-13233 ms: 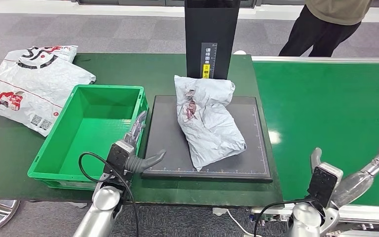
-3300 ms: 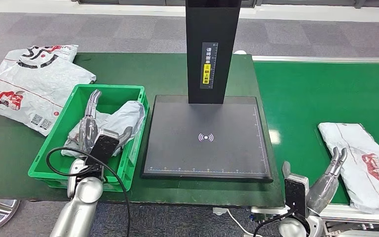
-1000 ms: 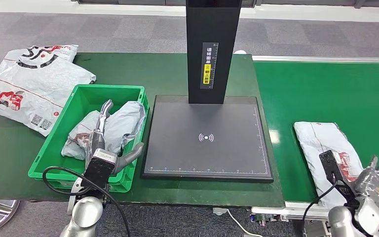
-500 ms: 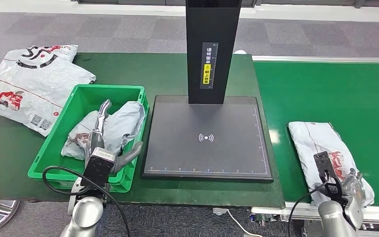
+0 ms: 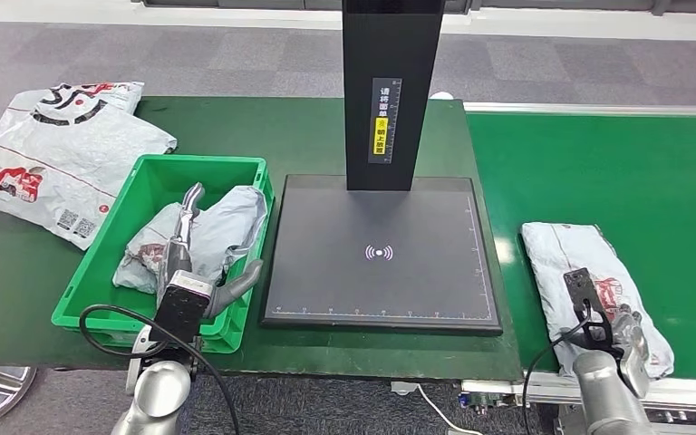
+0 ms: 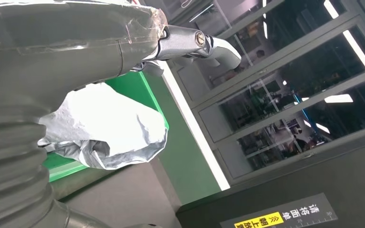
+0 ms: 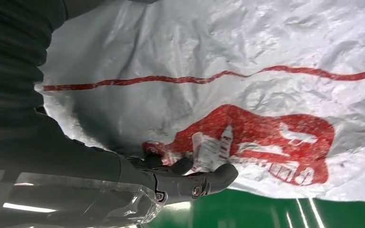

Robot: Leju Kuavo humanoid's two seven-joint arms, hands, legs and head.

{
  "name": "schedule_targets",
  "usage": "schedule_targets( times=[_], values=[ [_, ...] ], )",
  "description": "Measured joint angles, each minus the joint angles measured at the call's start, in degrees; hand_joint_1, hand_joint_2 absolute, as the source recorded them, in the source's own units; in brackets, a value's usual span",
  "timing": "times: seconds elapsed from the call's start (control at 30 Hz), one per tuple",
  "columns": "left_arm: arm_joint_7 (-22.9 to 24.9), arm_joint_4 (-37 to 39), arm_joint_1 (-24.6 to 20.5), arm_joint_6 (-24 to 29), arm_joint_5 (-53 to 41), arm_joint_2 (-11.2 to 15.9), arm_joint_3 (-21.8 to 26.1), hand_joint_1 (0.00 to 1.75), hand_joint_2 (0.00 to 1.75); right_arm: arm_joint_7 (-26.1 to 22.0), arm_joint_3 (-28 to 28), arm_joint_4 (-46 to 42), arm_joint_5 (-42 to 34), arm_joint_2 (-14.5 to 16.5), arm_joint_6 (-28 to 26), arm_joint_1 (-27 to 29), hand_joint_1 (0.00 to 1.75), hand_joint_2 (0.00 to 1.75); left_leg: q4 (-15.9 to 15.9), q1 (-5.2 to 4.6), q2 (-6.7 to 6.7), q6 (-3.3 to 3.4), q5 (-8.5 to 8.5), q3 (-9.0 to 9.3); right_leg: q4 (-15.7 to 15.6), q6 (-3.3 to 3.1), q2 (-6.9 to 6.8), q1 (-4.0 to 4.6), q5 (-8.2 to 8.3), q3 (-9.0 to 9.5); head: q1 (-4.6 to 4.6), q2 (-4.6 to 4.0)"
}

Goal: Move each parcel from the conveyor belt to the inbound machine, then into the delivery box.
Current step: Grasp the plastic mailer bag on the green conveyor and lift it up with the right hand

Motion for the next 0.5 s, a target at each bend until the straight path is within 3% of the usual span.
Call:
schedule_targets(
  times=[0.47, 0.5],
  values=[
    [0.0, -0.5, 0.5, 0.5, 0.1, 0.1, 0.0, 0.0, 1.75, 0.4, 1.2, 3.1, -0.3, 0.1, 0.3, -1.6, 0.0, 1.75, 0.0, 0.0, -0.04, 0.0, 0.0, 0.0, 0.0, 0.0, -0.05, 0.0, 0.0, 0.04, 0.0, 0.0],
    [0.0, -0.5, 0.5, 0.5, 0.1, 0.1, 0.0, 0.0, 1.75, 0.4, 1.2, 3.3, -0.3, 0.1, 0.3, -1.6, 0.44, 1.75, 0.0, 0.0, -0.04, 0.0, 0.0, 0.0, 0.0, 0.0, -0.05, 0.0, 0.0, 0.04, 0.0, 0.0]
  ],
)
